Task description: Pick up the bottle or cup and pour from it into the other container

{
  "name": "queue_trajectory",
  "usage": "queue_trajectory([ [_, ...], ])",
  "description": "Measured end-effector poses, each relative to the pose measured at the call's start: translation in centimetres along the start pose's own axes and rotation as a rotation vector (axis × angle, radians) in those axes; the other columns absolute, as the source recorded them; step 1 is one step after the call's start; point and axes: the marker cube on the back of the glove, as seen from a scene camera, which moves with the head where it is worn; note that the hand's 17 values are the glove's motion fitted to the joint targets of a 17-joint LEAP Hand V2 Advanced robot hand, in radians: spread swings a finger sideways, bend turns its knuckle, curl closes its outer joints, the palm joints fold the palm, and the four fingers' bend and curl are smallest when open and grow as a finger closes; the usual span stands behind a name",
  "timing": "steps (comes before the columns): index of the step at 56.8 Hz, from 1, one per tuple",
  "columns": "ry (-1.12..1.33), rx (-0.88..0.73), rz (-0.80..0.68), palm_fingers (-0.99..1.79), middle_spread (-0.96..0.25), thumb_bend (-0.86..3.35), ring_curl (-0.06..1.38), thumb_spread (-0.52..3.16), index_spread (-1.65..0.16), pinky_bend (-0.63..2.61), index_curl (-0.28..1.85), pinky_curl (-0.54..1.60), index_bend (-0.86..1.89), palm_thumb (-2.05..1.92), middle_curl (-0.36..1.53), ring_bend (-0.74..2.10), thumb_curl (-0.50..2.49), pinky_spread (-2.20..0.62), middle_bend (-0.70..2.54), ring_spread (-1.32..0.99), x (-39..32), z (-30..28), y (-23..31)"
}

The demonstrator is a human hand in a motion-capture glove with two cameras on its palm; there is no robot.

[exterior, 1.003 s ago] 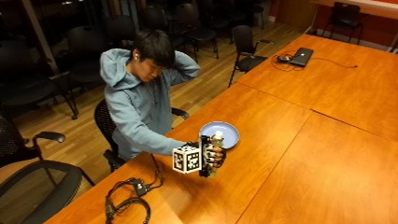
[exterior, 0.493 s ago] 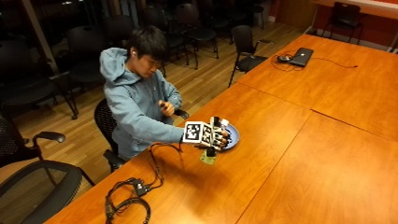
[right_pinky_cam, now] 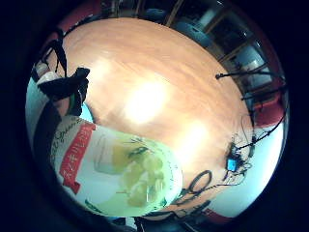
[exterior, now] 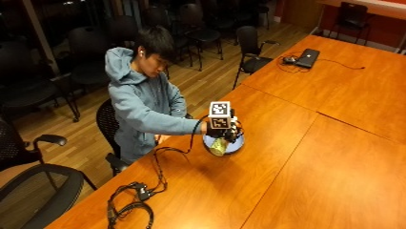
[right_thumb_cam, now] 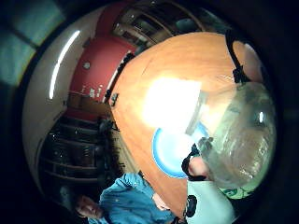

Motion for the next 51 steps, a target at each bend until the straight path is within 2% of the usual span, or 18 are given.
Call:
queue_trajectory([
  [32,0.555,-0.220,-0.189,1.20,-0.06,-0.04,0.47,0.29,-0.11,0.53,0.39,0.39,0.15,0.94,0.53,0.59,0.70,-0.17,0.36,-0.14,-5.1,3.2,-0.2],
  [37,0.663,-0.207,-0.132,1.20,-0.06,-0.04,0.47,0.29,-0.11,0.52,0.39,0.39,0.15,0.94,0.53,0.59,0.69,-0.17,0.36,-0.14,-5.3,3.2,-0.3],
  [41,0.752,-0.232,-0.187,1.19,-0.06,-0.04,0.47,0.29,-0.11,0.52,0.39,0.39,0.15,0.94,0.53,0.58,0.69,-0.17,0.36,-0.15,-6.6,4.6,0.1],
  [44,0.828,-0.217,-0.157,1.19,-0.07,-0.04,0.47,0.30,-0.11,0.52,0.40,0.39,0.15,0.95,0.53,0.58,0.69,-0.18,0.35,-0.15,-7.2,5.1,0.0],
  [49,0.869,-0.286,-0.337,1.18,-0.07,-0.04,0.46,0.30,-0.12,0.50,0.40,0.38,0.15,0.95,0.53,0.57,0.69,-0.18,0.35,-0.15,-7.6,5.0,0.6],
  [51,0.879,-0.295,-0.345,1.18,-0.07,-0.04,0.46,0.30,-0.12,0.50,0.40,0.39,0.14,0.95,0.53,0.57,0.69,-0.18,0.35,-0.15,-7.8,5.2,0.7],
])
